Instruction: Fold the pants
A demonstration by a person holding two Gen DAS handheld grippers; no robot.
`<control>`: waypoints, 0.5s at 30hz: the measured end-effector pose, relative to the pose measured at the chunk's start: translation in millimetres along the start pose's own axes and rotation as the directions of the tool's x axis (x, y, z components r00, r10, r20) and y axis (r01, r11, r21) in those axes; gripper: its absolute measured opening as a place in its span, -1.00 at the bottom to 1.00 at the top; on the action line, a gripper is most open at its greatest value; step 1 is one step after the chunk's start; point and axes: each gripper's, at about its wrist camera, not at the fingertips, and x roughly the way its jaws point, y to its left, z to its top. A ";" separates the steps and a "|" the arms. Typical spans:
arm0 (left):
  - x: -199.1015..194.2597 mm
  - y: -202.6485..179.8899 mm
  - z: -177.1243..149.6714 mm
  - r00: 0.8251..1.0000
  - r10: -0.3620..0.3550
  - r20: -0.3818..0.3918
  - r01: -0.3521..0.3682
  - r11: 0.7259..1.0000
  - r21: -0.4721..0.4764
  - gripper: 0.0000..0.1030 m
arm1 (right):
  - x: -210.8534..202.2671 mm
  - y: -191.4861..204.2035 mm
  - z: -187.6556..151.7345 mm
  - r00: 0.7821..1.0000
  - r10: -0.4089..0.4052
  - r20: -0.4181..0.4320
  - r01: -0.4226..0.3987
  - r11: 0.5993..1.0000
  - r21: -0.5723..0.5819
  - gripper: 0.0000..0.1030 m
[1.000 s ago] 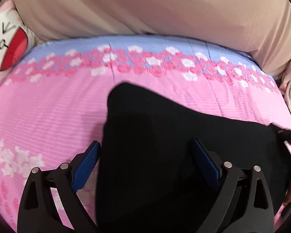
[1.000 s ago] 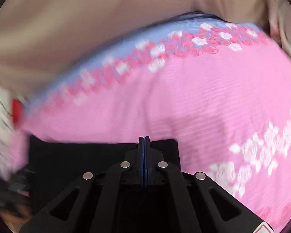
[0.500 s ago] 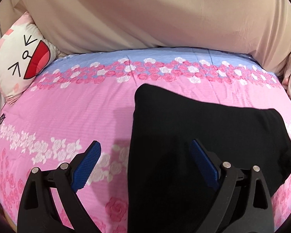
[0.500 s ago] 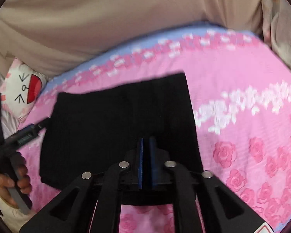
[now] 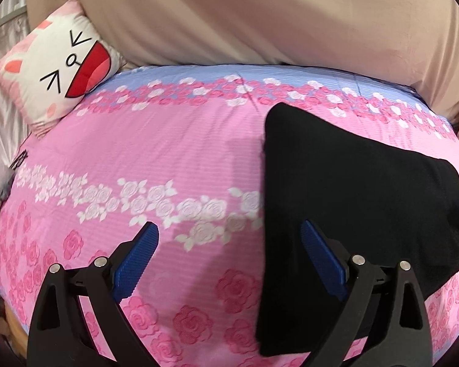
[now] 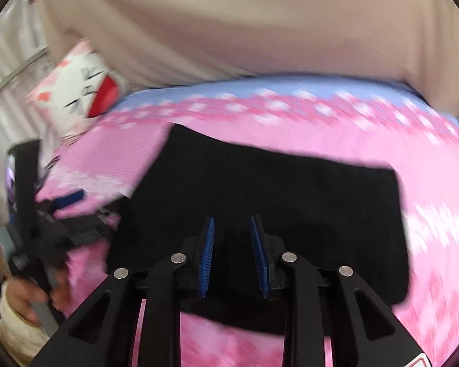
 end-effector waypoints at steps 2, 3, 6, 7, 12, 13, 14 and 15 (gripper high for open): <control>-4.8 8.9 -3.3 1.000 0.013 0.010 -0.013 1.000 -0.004 0.79 | 13.1 17.3 21.6 1.000 0.022 0.001 -0.022 0.999 -0.049 -0.50; -6.4 12.7 -4.6 1.000 0.021 0.012 -0.021 1.000 -0.006 0.79 | 24.9 25.4 34.3 0.999 0.032 -0.005 -0.032 0.997 -0.067 -0.50; -10.8 34.2 -11.0 0.998 0.061 0.012 -0.060 0.998 -0.027 0.81 | 66.4 41.7 63.7 0.998 0.035 -0.045 -0.039 0.994 -0.099 -0.50; -11.2 40.3 -12.8 0.998 0.067 0.008 -0.067 0.997 -0.034 0.82 | 83.6 45.6 70.4 0.997 0.031 -0.064 -0.037 0.995 -0.097 -0.50; -12.5 65.6 -21.3 0.996 0.085 -0.011 -0.085 0.994 -0.066 0.86 | 170.6 55.5 73.9 0.978 -0.005 -0.208 -0.013 0.996 -0.085 -0.40; -12.3 66.8 -21.0 0.997 0.082 -0.013 -0.083 0.994 -0.067 0.86 | 175.7 60.1 75.0 0.980 0.015 -0.201 -0.034 0.996 -0.088 -0.35; -11.9 67.4 -20.6 0.997 0.077 -0.016 -0.078 0.995 -0.068 0.86 | 174.1 64.8 78.8 0.976 0.028 -0.214 -0.048 0.995 -0.088 -0.30; -12.4 67.0 -19.8 0.998 0.065 -0.016 -0.066 0.995 -0.071 0.86 | 166.7 65.7 80.1 0.978 0.031 -0.207 -0.051 0.995 -0.092 -0.28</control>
